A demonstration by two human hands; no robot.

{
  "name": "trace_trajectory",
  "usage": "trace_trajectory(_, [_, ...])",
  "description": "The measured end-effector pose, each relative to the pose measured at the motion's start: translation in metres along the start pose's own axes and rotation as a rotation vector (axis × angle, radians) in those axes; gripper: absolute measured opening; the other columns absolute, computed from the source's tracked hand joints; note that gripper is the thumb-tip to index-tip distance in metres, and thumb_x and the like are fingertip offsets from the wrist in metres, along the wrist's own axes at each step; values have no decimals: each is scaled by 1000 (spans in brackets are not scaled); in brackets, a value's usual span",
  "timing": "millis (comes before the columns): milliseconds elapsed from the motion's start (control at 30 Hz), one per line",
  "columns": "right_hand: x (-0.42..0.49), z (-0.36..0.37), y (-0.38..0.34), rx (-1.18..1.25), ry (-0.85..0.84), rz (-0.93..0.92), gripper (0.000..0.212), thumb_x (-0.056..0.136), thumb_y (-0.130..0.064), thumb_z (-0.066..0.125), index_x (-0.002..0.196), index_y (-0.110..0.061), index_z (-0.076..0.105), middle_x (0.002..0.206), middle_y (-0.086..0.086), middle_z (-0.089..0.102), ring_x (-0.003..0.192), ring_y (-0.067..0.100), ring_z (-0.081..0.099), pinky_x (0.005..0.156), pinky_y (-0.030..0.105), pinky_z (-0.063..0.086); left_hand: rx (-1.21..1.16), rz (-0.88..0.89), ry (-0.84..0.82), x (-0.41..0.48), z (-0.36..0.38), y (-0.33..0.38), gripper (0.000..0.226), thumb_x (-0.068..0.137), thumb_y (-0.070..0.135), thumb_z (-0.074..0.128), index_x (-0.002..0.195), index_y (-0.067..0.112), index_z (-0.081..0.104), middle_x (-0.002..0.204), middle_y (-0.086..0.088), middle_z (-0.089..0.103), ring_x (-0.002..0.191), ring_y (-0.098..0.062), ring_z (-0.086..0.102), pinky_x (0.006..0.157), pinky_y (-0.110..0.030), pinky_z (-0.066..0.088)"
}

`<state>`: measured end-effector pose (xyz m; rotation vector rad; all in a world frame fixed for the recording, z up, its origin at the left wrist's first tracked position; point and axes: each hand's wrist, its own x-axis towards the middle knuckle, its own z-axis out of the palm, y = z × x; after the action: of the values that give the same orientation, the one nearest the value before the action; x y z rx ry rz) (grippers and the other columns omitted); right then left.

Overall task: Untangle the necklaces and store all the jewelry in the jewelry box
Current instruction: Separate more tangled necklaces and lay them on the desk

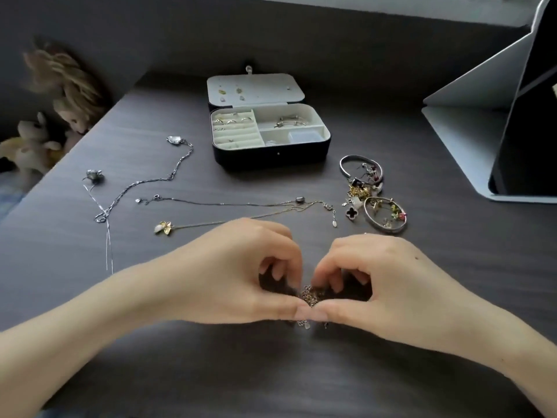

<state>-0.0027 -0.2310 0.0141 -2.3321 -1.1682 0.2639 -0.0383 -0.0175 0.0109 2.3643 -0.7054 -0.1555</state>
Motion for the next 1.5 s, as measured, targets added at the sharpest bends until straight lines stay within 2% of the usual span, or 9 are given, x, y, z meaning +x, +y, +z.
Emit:
trace_trajectory(233, [-1,1,-4,46,-6,73,12,75,-43,66,71,-34,60,67,-21,55,69,0,51,62,8,35,95,-18,-6,1,6,4,10,71,36,65,69,27,64,71,12,54,73,-7,53,62,-12,38])
trace_trajectory(367, [-2,-7,-5,328,-24,135,10,82,-29,69,76,-23,65,69,-12,64,58,4,55,54,16,43,54,-21,-21,1,2,2,4,68,24,62,68,22,66,74,9,57,73,-10,55,61,-10,36])
trace_trajectory(433, [-2,-9,-5,461,-21,177,7,85,-18,69,80,-13,65,77,0,69,65,13,62,64,31,53,35,-27,-27,2,0,0,4,66,21,61,68,20,65,74,7,58,73,-11,55,61,-9,34])
trace_trajectory(600, [1,-6,-3,870,-4,259,8,78,-10,59,79,-3,56,78,17,69,74,23,68,60,27,55,32,-18,-68,2,-3,-3,4,66,18,61,68,21,61,71,8,59,74,-13,55,61,-10,34])
trace_trajectory(967, [2,-5,2,913,9,319,7,89,-10,56,85,-8,51,60,7,63,45,14,41,40,21,30,-25,-84,-39,2,-1,1,20,59,34,46,68,25,62,71,6,53,70,-15,49,61,-21,38])
trace_trajectory(1133, [3,-3,0,712,142,316,9,93,-9,52,84,-10,55,64,3,65,49,10,48,43,23,36,-167,-152,12,3,-5,1,29,56,43,45,64,21,63,71,2,60,68,-18,53,64,-33,43])
trace_trajectory(1233, [3,0,-2,697,248,261,9,88,-17,58,85,-9,60,82,2,70,69,7,61,64,20,51,-373,-192,-15,4,-8,1,36,60,44,56,74,13,67,74,-10,66,71,-31,57,69,-43,45])
trace_trajectory(1367, [5,2,-5,982,254,205,16,90,-23,54,87,-6,54,95,10,72,93,20,67,87,28,53,-598,-222,1,4,-9,4,32,62,41,64,67,10,68,74,-14,65,69,-15,55,67,-25,40])
trace_trajectory(1500, [8,6,-8,1179,202,238,19,92,-25,51,87,-7,47,82,17,70,79,31,68,70,32,55,-805,-248,61,5,-7,6,16,61,30,65,54,16,64,68,-6,65,66,-14,55,63,-17,45])
